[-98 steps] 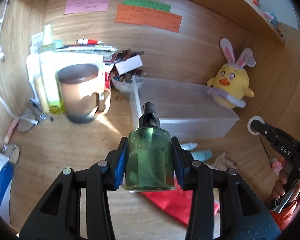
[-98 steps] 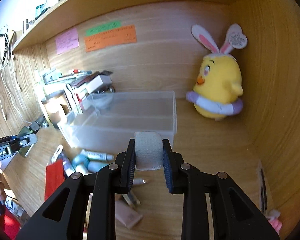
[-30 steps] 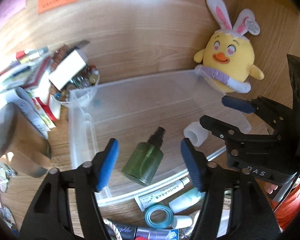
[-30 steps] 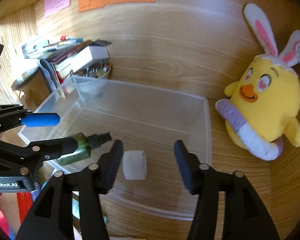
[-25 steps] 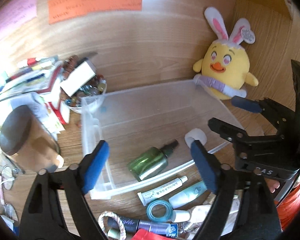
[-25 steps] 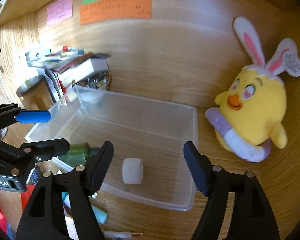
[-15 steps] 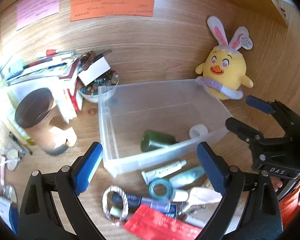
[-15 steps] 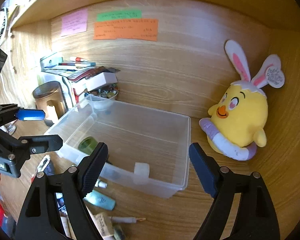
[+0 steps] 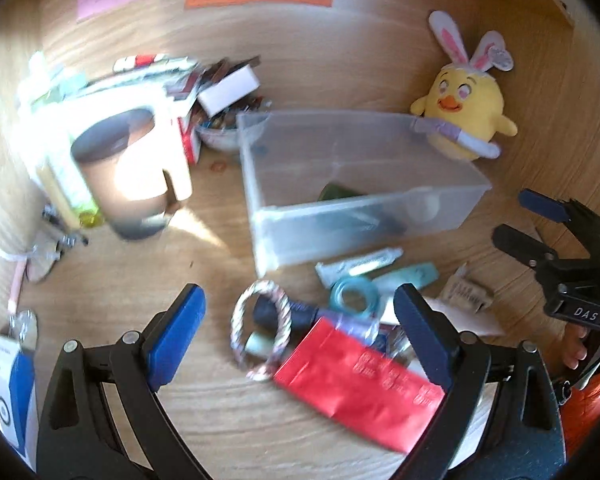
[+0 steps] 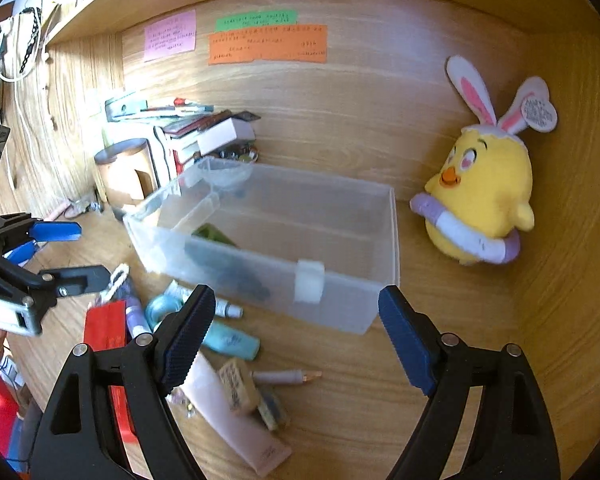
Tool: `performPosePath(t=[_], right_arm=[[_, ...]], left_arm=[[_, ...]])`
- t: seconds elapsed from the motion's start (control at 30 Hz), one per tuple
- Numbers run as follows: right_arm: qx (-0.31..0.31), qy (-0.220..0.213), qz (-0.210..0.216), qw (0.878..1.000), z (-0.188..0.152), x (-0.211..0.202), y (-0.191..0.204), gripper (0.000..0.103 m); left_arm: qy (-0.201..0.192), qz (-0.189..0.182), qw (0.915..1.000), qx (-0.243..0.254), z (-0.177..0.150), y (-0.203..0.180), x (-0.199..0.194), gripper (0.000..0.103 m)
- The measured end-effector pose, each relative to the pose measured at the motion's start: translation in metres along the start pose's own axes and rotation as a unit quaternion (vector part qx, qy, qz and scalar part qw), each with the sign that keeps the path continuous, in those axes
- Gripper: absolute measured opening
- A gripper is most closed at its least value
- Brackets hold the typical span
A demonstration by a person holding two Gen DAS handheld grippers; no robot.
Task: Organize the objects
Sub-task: 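Grasp the braided bracelet with the left tool while the right tool grasps the small tag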
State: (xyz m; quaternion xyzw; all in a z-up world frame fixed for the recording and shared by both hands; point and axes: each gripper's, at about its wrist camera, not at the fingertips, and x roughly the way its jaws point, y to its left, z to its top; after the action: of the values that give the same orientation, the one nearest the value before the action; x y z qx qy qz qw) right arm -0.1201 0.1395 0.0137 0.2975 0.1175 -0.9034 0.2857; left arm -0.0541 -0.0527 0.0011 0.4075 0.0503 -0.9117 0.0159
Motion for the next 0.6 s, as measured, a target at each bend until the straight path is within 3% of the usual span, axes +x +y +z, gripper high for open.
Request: performPosePath(t=[0.2,0.33,0.43,0.6], right_arm=[[0.008,0.024,-0.005,1.0,-0.025,0.001,-0.005,0.082],[0.027,0.035,-0.009,0.999,-0.039,0.001,-0.011,0.082],[0.044,0.041,-0.003,0.998,-0.049,0.001,-0.016,0.082],[0.073,0.057,0.005,0.996,-0.063,0.003,-0.027,0.082]], left_arm=[[0.029,0.004,0.9987,-0.042,-0.027,0.032,0.011,0.096],[0.054,-0.027,0.9943,-0.088,-0.048,0.052,0.02,0.068],[0.048,-0.037,0.9925,-0.106,-0.057,0.059,0.017,0.065],[0.033,-0.01,0.9961,-0.081,-0.066,0.054,0.005,0.063]])
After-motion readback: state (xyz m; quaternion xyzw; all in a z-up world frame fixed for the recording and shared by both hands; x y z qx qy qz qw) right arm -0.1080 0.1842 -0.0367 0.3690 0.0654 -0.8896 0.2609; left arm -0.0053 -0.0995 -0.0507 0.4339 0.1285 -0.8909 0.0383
